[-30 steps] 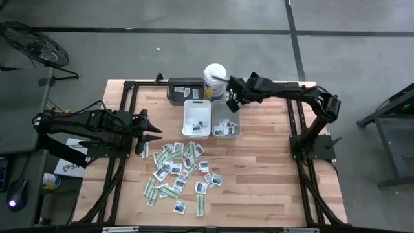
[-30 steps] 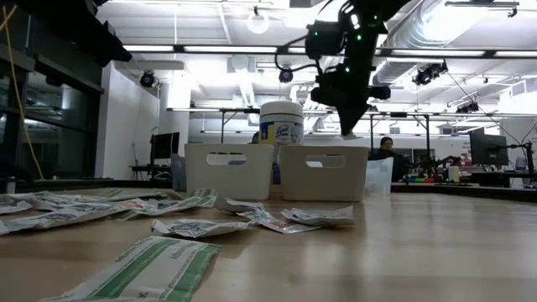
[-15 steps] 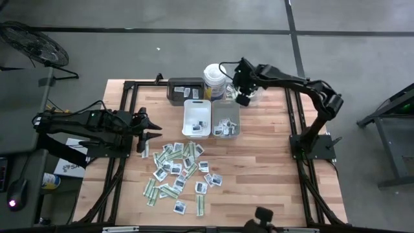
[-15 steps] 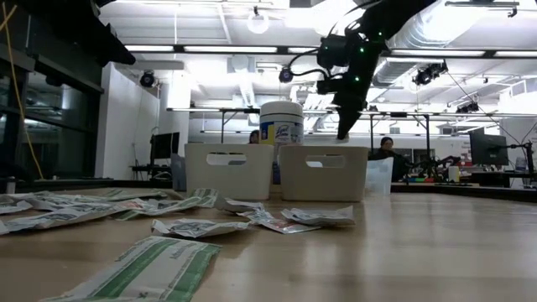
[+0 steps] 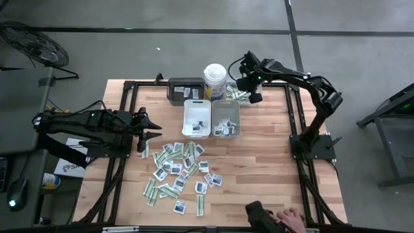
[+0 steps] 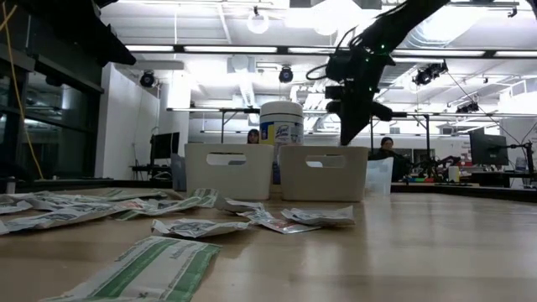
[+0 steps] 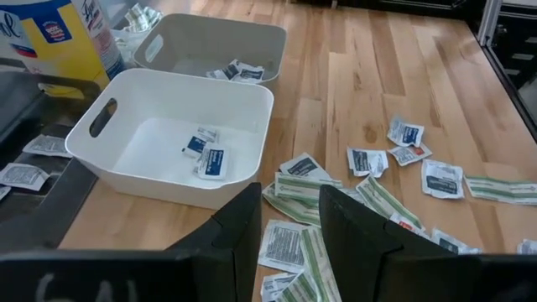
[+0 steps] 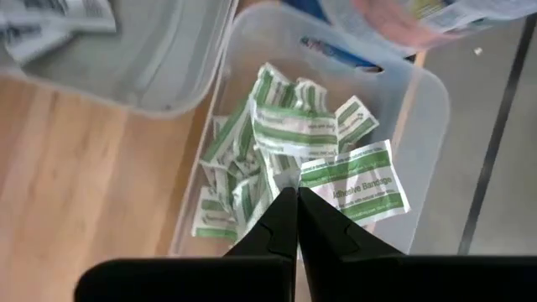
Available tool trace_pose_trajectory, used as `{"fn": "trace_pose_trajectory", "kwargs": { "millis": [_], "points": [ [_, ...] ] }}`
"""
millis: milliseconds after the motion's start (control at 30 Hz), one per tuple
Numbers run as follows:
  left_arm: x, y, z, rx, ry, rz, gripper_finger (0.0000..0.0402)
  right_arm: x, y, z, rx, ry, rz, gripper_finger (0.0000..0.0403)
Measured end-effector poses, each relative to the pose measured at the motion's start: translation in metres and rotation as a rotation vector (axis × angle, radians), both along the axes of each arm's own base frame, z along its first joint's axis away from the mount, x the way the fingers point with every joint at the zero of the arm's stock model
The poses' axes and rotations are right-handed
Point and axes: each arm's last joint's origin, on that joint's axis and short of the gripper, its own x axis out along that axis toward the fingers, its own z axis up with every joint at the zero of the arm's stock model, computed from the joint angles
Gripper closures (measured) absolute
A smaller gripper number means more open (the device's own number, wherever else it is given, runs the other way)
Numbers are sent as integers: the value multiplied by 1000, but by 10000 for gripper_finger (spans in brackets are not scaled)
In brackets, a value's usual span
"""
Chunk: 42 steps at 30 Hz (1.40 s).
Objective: Pick & Place First Aid Supplies
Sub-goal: Put the band aid into the transparent bin, then put the alcohol wipe into the white bin
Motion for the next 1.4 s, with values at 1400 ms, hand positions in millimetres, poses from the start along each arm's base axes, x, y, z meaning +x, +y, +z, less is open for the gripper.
{"fn": "trace_pose_trajectory", "kwargs": {
  "millis": [1400],
  "points": [
    [1, 0, 1, -32, -17, -1, 283, 9, -5, 5, -18, -112, -355, 257]
  ]
}}
